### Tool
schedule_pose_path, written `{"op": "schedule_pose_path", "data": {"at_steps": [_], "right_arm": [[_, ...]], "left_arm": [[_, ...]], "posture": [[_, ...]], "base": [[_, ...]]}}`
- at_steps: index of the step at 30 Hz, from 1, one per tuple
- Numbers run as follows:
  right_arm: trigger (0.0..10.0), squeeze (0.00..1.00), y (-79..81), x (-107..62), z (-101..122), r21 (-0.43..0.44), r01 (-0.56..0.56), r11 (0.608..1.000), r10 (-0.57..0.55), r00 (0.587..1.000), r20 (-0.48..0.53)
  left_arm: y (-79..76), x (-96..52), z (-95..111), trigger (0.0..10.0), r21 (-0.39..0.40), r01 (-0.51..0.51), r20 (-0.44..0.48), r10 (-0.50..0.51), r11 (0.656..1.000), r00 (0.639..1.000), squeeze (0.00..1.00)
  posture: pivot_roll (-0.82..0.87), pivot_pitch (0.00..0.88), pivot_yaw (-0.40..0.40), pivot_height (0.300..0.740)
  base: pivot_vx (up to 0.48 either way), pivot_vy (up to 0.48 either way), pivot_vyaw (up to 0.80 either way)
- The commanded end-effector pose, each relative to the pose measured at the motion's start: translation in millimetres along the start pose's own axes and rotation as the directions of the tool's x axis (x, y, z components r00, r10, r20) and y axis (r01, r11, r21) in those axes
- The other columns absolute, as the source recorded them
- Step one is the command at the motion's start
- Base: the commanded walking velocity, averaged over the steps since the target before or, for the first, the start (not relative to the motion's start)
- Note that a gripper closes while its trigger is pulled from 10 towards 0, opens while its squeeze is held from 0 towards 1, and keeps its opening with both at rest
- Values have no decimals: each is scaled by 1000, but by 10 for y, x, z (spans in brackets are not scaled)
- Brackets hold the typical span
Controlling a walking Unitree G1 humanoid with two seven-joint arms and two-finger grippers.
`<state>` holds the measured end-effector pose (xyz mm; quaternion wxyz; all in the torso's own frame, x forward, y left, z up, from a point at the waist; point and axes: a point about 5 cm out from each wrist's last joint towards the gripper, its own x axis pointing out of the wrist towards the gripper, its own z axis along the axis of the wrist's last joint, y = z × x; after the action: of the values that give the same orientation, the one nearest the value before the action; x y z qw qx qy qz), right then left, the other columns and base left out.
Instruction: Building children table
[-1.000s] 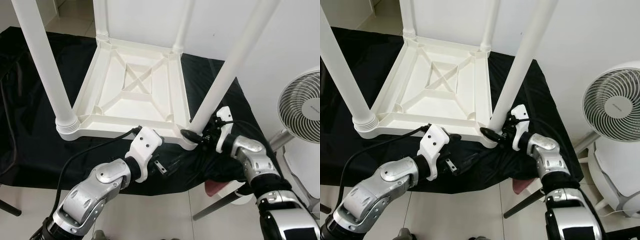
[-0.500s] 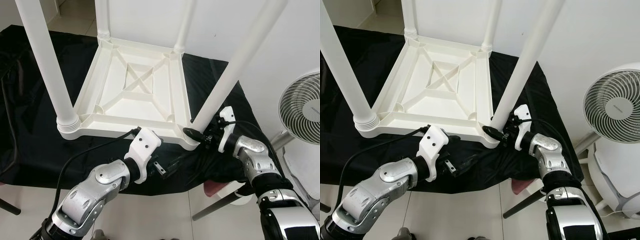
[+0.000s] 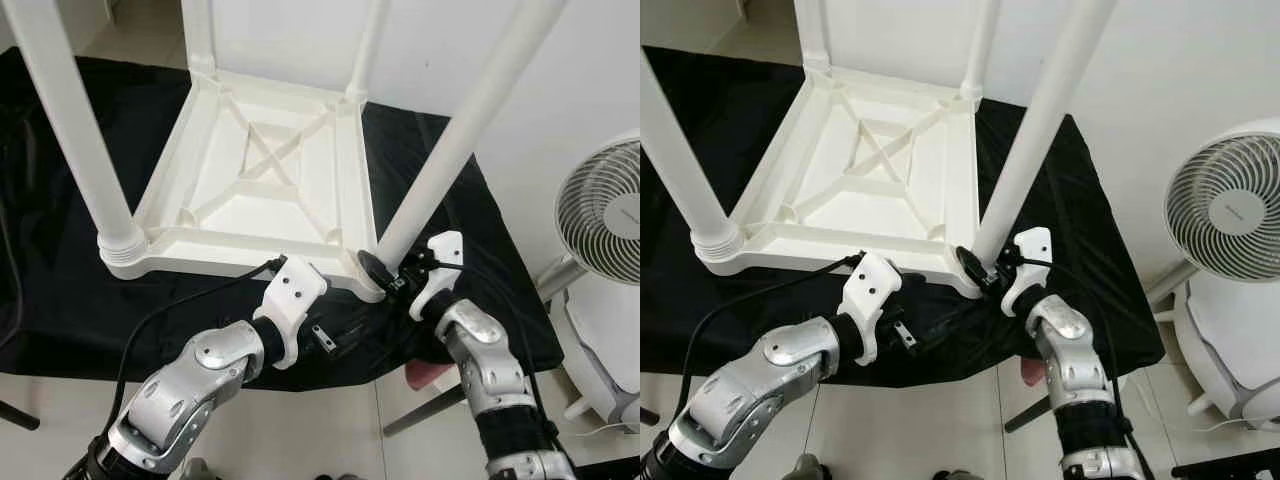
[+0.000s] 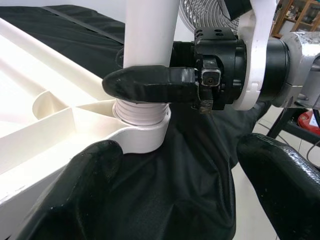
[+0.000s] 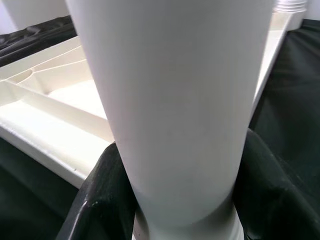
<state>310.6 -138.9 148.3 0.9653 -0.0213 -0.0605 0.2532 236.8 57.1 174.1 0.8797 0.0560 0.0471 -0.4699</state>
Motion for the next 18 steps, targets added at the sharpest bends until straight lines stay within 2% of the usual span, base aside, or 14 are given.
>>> {"op": "schedule_pose_path", "data": {"at_steps": [1, 3, 6, 8, 9, 13, 16, 17, 18], "right_arm": [[10000, 0, -28, -61, -97, -11, 129, 992, -130, 989, -76], [10000, 0, -17, -63, -84, -6, 294, 956, -293, 952, -88], [10000, 0, -4, -71, -72, -13, 353, 936, -352, 932, -87], [10000, 0, 0, -93, -76, -10, 502, 865, -501, 860, -98], [10000, 0, 27, -96, -80, -1, 540, 842, -537, 837, -110], [10000, 0, 137, -79, -67, 29, 523, 852, -515, 846, -137], [10000, 0, 157, -75, -60, 36, 513, 858, -504, 853, -137], [10000, 773, 178, -69, -46, 42, 498, 866, -490, 862, -129], [10000, 1000, 213, -42, 8, 101, 452, 886, -442, 891, -103]], "left_arm": [[-82, 27, -15, 10000, -5, 94, -7, -94, 996, 996, 0], [-82, 36, -18, 10000, -5, 98, -7, -98, 995, 995, 0], [-85, 39, -19, 10000, -5, 99, -6, -99, 995, 995, 0], [-92, 45, -20, 10000, -6, 97, -3, -97, 995, 995, 0], [-96, 46, -21, 10000, -6, 96, -1, -96, 995, 995, 0], [-101, 56, -27, 10000, -8, 95, 1, -95, 995, 995, 0], [-102, 59, -27, 10000, -5, 95, 1, -95, 995, 995, 0], [-100, 59, -28, 10000, -4, 95, 2, -95, 995, 995, 0], [-88, 63, -21, 10000, -2, 89, 4, -89, 996, 996, 0]], "posture": [[54, 129, -123, 740], [54, 128, -129, 740], [56, 122, -135, 740], [59, 117, -141, 740], [60, 115, -146, 740], [58, 106, -150, 740], [58, 106, -150, 740], [61, 101, -155, 740], [62, 95, -157, 740]], "base": [[0, 0, 0], [0, 0, 0], [0, 0, 0], [0, 0, 0], [0, 0, 0], [0, 0, 0], [0, 0, 0], [0, 0, 0], [0, 0, 0]]}}
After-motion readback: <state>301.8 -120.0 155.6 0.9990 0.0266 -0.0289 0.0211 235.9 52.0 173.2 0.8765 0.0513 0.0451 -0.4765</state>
